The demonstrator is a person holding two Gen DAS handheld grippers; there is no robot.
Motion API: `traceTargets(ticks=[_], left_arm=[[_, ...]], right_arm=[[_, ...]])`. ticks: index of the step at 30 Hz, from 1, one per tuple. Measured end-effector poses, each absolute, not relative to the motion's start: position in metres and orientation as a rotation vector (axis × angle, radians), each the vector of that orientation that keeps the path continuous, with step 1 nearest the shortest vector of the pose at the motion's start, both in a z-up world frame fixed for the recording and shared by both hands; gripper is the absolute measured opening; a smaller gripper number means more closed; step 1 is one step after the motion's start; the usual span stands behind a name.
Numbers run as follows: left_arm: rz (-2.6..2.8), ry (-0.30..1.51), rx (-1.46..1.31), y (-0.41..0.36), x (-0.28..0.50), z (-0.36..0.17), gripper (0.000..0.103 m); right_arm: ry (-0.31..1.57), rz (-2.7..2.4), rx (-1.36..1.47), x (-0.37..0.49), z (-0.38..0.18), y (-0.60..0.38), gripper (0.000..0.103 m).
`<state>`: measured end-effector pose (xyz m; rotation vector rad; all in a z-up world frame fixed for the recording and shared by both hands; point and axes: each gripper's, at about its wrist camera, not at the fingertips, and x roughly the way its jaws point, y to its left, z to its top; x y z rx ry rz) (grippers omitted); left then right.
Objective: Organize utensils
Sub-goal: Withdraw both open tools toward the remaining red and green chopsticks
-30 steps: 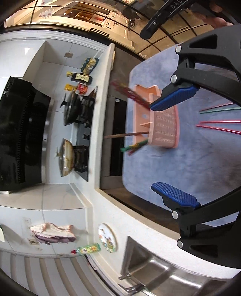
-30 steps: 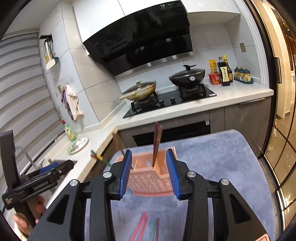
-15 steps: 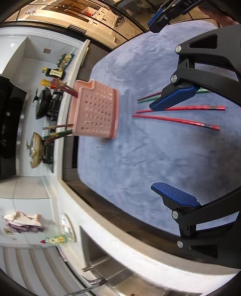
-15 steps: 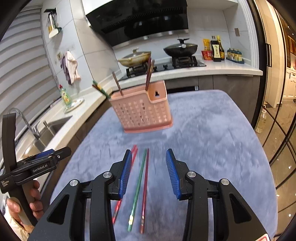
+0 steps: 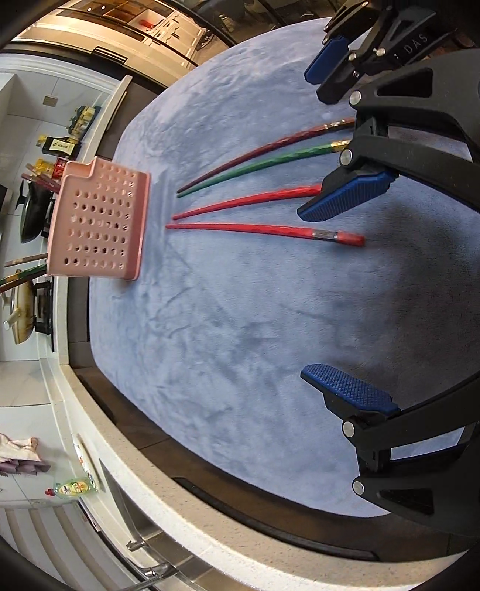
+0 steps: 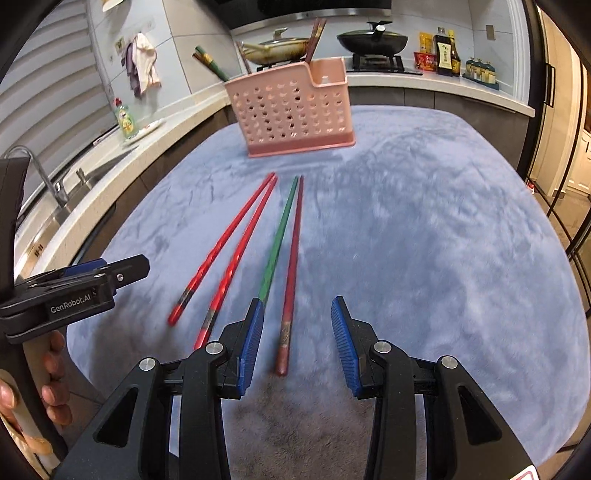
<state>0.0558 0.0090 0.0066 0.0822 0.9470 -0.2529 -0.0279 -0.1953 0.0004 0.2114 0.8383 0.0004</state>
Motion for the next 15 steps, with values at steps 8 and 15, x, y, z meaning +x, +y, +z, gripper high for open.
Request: traceTargets(ticks=[8,15], left_arm=[[-0.259,0.977,0.075,0.010,0.053,-0.009,0.076],[-0.274,1.009,0.113,0.003,0.051,-0.021,0.076]], right_arm=[[0.878,0.019,0.206,-0.025,-0.017,-0.185,0.023],[0.899,0.009,0.194,-0.025,-0.027,-0.183,0.013]])
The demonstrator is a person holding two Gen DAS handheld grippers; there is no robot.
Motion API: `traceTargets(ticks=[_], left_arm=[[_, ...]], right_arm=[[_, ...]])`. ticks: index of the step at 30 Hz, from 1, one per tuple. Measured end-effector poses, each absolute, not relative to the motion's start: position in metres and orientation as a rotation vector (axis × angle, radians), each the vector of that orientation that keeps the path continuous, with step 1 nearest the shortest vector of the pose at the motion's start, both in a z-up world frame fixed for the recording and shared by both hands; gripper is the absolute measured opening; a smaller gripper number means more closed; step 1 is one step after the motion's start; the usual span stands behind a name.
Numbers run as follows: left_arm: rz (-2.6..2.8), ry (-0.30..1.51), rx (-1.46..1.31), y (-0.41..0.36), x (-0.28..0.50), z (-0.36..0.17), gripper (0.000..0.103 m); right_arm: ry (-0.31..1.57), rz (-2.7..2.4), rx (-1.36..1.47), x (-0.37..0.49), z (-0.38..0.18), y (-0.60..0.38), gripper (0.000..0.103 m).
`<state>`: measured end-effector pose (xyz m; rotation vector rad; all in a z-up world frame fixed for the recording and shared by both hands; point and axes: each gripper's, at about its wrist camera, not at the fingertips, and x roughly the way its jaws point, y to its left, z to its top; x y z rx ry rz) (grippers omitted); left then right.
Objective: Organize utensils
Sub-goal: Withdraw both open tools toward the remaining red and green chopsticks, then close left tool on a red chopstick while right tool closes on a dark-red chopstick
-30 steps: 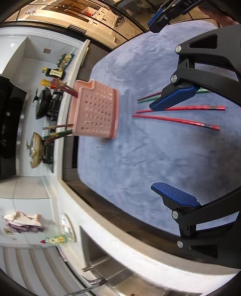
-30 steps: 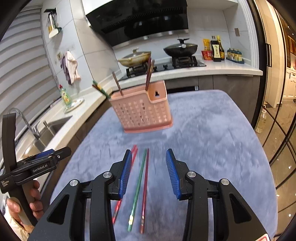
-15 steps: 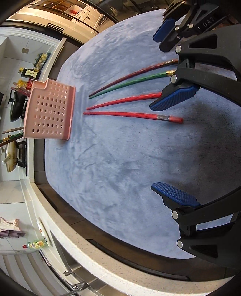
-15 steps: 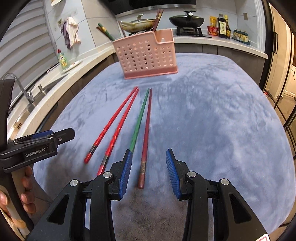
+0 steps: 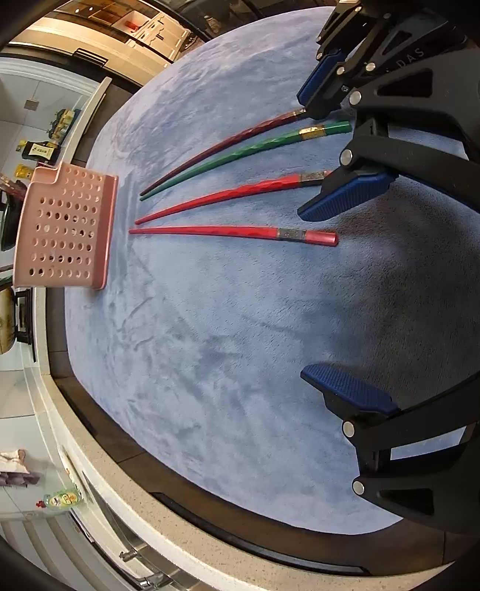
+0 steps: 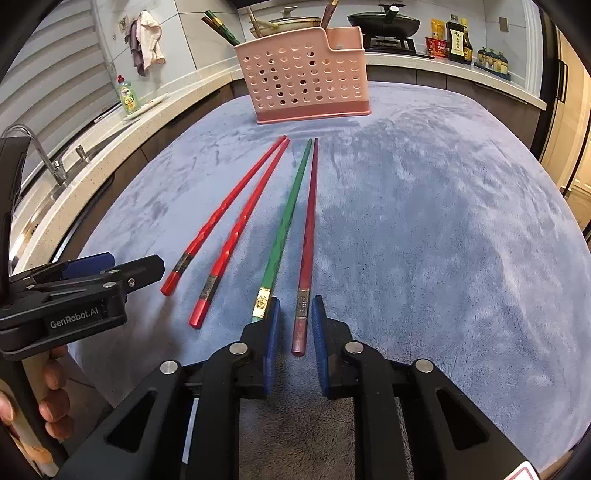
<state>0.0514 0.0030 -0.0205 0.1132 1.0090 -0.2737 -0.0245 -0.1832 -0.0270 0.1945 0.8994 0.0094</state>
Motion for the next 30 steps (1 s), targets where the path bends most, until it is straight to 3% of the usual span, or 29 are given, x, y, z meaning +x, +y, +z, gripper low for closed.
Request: traceTargets(ticks=[22,30], left_arm=[[-0.272,1.038,0.129,-0.011,0.058,-0.037,0.075],[-0.288,1.032,0.123,-0.014,0.060,-0.036,0.060]], right_arm=[[0.897,0.006,0.232,-0.027,-0.032,-0.189,0.008],[0.898,0.006,0.233,-0.026,-0.032,-0.190,0.008]])
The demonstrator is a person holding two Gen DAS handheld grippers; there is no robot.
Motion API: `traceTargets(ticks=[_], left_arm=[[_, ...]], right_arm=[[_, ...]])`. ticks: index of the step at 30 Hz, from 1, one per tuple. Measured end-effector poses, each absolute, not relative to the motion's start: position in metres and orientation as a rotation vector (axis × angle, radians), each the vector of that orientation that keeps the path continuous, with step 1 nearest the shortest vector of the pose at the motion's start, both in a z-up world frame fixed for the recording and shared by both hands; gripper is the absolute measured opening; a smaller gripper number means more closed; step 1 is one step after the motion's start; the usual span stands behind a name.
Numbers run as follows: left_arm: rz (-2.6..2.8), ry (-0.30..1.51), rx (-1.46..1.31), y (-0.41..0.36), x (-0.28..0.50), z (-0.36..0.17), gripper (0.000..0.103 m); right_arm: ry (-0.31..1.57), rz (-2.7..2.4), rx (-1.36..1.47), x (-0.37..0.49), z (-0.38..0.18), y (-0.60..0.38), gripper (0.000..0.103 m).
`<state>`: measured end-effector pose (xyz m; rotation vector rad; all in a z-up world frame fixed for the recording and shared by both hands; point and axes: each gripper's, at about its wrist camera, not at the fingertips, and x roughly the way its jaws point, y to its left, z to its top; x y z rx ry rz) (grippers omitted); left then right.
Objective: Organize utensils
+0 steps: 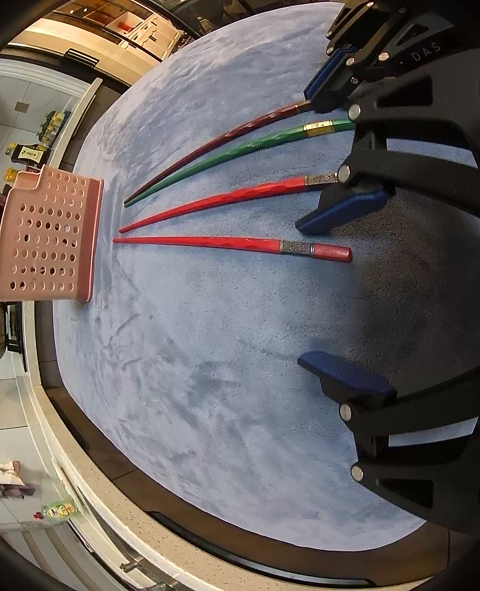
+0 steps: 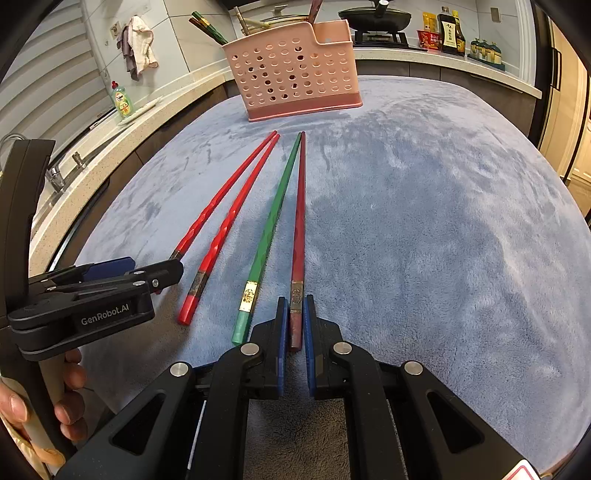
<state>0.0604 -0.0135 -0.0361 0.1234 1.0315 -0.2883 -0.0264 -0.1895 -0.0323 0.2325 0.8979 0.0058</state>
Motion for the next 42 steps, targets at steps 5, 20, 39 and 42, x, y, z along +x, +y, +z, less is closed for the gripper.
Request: traceTargets(ticks=[5,20,39,42], left_arm=[[-0.295,1.033,0.123,-0.014,0.061,-0.035,0.048],[-0.361,1.056,0.092,-0.015,0.060,-0.030,0.009],[-0.405,0.879,-0.026,0.010,0.047,0.067,0.006],[-0.411,0.840,-0.043,0.012,0.051,0.087,0.000]], right_arm=[[0.898,0.006,0.234,-0.027,-0.033,-0.190,0.008],[0.889,0.004,0.240,-0.026,-0.030,-0.191,0.007],[0.671,-0.014,0.274,-0.036,0.070,-0.221,0.007],[0.625,-0.012,0.295,-0.033,0.090,-0.231,0.007]])
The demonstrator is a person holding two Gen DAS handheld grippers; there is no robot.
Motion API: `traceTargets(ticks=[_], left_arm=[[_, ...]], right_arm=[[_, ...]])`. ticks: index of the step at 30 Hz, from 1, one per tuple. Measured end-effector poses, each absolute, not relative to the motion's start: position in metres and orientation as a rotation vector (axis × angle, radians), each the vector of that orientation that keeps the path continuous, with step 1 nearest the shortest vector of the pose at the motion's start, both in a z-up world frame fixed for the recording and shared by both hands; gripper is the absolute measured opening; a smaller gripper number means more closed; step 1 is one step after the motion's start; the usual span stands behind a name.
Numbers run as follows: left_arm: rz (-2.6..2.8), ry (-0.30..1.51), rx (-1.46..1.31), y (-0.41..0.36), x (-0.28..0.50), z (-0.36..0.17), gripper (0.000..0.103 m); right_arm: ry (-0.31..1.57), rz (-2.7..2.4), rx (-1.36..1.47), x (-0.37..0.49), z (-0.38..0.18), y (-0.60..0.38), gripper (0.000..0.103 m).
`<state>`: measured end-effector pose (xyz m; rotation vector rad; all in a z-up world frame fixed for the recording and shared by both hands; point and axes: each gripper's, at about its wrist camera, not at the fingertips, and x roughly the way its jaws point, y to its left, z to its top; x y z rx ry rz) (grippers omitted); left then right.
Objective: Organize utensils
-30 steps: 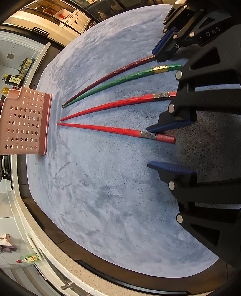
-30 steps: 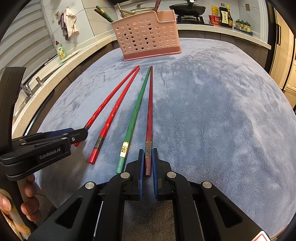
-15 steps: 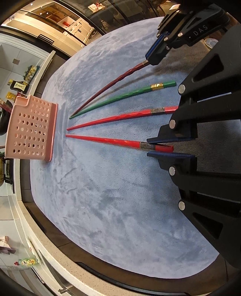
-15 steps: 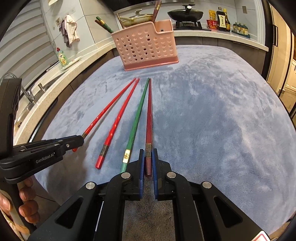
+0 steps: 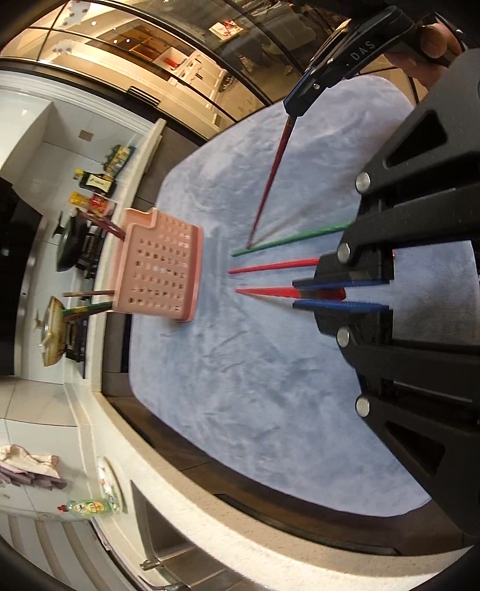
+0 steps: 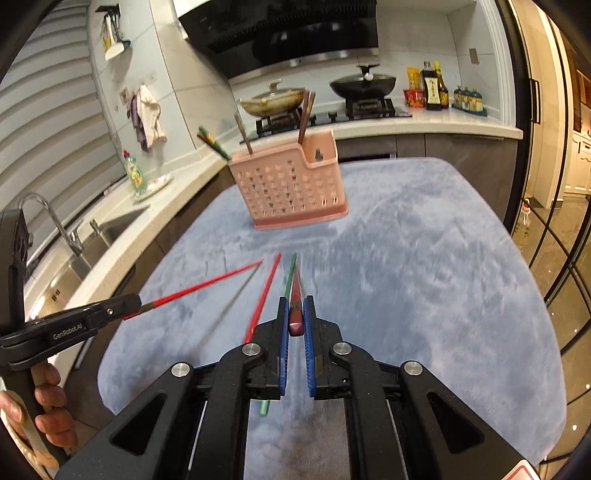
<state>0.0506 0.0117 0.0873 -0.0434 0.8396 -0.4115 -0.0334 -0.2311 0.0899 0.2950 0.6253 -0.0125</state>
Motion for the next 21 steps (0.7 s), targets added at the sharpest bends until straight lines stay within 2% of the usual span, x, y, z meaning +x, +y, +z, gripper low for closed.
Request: traceTargets(ticks=[7,12,13,14,15,17,21], left_arm=[[-0.394,0.761,-0.050,0.012,0.070,0.125,0.000],[-0.400,0.798,-0.032,0.015,0.074,0.110,0.002],[-0.407,0.826,-0.023,0.015,0.074,0.099,0.004],[-0.414,0.856,-0.017,0.016,0.073,0.088,0.015],[-0.413,0.879,-0.014,0.016,0.072,0.079,0.032],[-0.413,0.920,-0.005,0.016,0.068,0.055,0.045],[-0.406,1.020,0.026,0.011,0.064,0.005,0.045]], right_arm=[[0.537,-0.035,0.309,-0.022,0.124,-0.247,0.007],[0.532,-0.039,0.317,-0.027,0.125,-0.249,0.007],[0.534,-0.039,0.320,-0.029,0.124,-0.249,0.007],[0.537,-0.039,0.324,-0.030,0.123,-0.250,0.007],[0.538,-0.039,0.327,-0.032,0.122,-0.250,0.007],[0.538,-0.039,0.334,-0.034,0.121,-0.250,0.007],[0.539,-0.037,0.333,-0.037,0.120,-0.247,0.007]])
